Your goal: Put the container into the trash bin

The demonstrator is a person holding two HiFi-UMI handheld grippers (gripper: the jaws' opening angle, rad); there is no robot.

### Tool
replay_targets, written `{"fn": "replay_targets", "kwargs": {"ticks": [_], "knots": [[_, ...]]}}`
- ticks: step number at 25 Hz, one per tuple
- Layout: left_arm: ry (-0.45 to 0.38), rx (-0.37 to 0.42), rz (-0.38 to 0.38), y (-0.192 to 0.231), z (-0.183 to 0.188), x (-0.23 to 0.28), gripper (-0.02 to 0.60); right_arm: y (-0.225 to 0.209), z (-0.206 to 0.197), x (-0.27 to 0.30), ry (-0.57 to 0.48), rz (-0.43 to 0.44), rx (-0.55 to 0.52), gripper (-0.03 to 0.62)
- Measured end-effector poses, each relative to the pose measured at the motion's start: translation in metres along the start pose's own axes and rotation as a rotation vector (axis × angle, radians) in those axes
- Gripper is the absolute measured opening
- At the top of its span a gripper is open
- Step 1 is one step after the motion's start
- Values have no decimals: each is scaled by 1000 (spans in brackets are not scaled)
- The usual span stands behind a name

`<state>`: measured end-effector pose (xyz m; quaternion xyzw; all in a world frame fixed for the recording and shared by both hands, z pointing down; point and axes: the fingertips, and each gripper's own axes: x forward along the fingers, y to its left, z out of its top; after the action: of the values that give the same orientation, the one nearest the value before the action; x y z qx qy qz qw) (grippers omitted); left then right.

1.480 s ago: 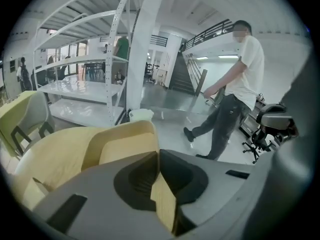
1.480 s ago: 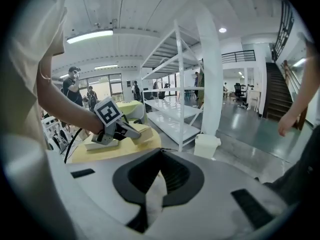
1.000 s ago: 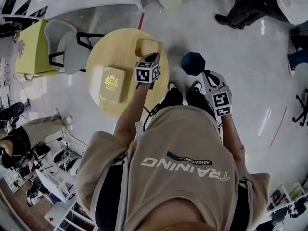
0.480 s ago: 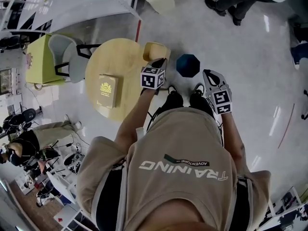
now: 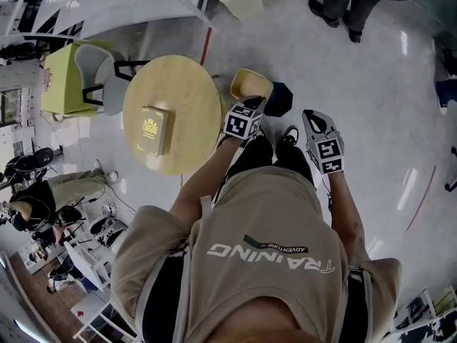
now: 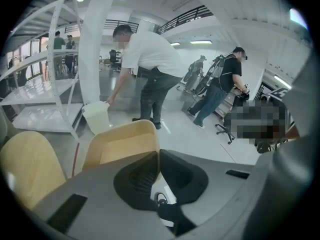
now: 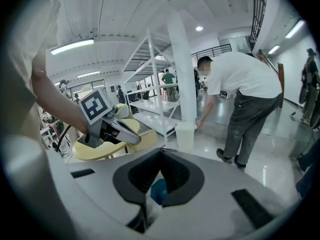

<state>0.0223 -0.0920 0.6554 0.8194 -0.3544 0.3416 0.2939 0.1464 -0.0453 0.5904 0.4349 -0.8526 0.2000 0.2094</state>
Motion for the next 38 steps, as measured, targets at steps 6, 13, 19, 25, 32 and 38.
{"fn": "replay_targets", "kwargs": {"ticks": [6,13,19,25,32,38], "knots": [[59,12,-61,-12,-21,34,20,-12,-27,5,46,-26,43,3],[117,-8,-89,0,-59,75,20,-22,-75,24,138,-41,76,5],[181,-4,-143,10,-102,122,20,-21,-133,70,237,-17,59,5],[220,43,-216,12,-145,188,20,-28,-191,130,306,20,108,4],[315,67,-263,24,-204,262,20,-53,-249,186,346,47,135,5],[381,60,-277,41,-238,310,21,-72,-293,225,390,57,148,4]]}}
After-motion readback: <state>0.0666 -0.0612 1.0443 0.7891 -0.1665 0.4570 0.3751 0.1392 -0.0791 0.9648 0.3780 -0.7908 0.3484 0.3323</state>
